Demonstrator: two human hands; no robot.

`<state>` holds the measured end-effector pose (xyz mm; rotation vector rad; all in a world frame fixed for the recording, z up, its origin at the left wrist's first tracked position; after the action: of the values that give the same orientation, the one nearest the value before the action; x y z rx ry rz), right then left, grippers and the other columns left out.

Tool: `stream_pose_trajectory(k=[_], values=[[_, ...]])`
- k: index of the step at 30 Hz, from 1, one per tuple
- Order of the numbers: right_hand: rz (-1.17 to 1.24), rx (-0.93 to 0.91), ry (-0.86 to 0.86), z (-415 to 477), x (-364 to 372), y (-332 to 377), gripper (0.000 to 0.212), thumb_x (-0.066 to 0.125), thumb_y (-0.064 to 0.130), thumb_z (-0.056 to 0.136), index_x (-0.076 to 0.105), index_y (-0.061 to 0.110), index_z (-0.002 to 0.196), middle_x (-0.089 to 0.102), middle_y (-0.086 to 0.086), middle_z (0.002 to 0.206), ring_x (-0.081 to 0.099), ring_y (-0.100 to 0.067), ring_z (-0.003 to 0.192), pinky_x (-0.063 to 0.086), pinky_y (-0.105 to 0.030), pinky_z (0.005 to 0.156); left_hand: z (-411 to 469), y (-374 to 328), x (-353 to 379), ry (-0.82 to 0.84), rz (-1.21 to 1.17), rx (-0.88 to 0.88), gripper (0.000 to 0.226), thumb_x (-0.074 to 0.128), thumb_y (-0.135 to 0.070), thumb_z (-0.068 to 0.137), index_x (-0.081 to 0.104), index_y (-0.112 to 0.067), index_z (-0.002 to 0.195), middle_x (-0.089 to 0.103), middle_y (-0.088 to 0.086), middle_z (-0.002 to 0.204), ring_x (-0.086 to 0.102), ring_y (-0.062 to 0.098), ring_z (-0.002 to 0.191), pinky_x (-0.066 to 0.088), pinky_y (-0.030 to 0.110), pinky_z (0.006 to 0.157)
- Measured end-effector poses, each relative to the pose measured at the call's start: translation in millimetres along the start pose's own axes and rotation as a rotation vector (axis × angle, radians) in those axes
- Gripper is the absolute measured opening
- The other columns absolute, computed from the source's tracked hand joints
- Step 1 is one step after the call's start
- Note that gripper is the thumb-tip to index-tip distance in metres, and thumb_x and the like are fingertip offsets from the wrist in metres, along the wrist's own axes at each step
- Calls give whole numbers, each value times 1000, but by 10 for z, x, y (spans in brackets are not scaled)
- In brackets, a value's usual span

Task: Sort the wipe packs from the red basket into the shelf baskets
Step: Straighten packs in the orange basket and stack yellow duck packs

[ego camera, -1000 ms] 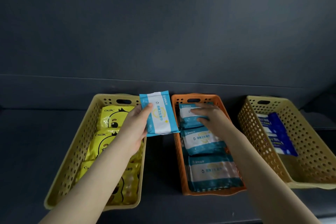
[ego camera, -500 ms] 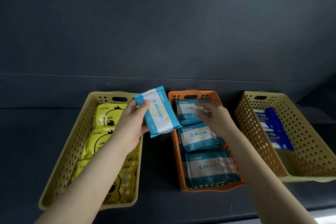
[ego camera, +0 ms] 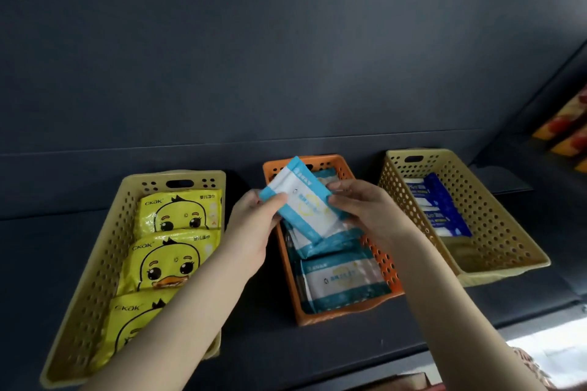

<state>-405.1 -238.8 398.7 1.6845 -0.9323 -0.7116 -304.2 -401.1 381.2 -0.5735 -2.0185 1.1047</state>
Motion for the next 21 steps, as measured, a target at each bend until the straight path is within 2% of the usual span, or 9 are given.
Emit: stream_pose_trajectory(k=[2,4,7,9,11,13,15,18,21], values=[[-226,-117,-50,27,-181,152,19,63,5,88,71,12,104,71,-7,106,68,-14,85,56,-21,63,19,-46,-82,-61,327,157,13,66,-9,87,61,-18,94,65,-1,105,60,19,108,46,27,87],[-529,-173,-5,81,-276,297,20,62,8,90,71,22,102,70,7,102,65,-2,88,51,-13,66,20,-119,-162,-129,565,298,25,66,-17,88,59,-28,108,57,-10,118,49,8,117,38,24,91],[-887,-141,132,238,-204,269,21,63,15,90,70,27,105,66,13,107,61,1,93,47,-12,72,111,-41,-244,-98,650,215,48,63,-24,91,46,-30,135,45,-8,141,39,11,132,35,33,105],[-1032,-191,136,319,-100,211,24,65,19,89,69,25,112,64,9,117,58,-2,98,46,-14,79,139,60,-232,-35,709,109,55,58,-27,94,36,-29,145,38,-6,150,36,15,136,31,31,106],[-1116,-249,161,321,2,124,29,69,27,86,67,27,115,59,11,125,53,-3,108,46,-24,94,150,102,-195,24,719,78,53,53,-27,97,35,-29,146,40,-7,149,39,14,134,31,26,99],[-1195,-279,239,258,77,-3,36,71,34,82,65,31,117,54,14,129,45,-4,120,35,-29,107,162,107,-177,58,727,67,49,50,-27,99,37,-30,146,43,-8,147,41,13,132,32,24,97],[-1212,-289,286,184,103,-142,41,72,33,82,62,32,121,50,16,129,40,-2,122,29,-24,108,190,119,-188,66,711,49,48,50,-27,98,39,-31,145,45,-8,146,43,12,131,34,27,102],[-1206,-357,231,147,94,-223,43,74,35,78,60,33,119,52,16,123,45,-5,118,39,-32,105,202,141,-207,73,703,36,47,51,-27,98,40,-33,144,46,-9,144,44,12,130,37,33,106],[-1222,-349,145,129,101,-230,44,75,37,77,58,33,118,51,14,124,45,-10,118,43,-32,99,213,153,-213,76,702,25,46,52,-29,97,41,-35,142,48,-11,142,46,12,128,38,41,109]])
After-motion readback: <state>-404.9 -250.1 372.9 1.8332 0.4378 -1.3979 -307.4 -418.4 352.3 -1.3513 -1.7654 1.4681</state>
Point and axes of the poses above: each hand's wrist, its own z-axis towards the middle knuckle, its own x-axis out of the palm, y = z × x, the point moved 6 cm from there along z, towards the middle knuckle
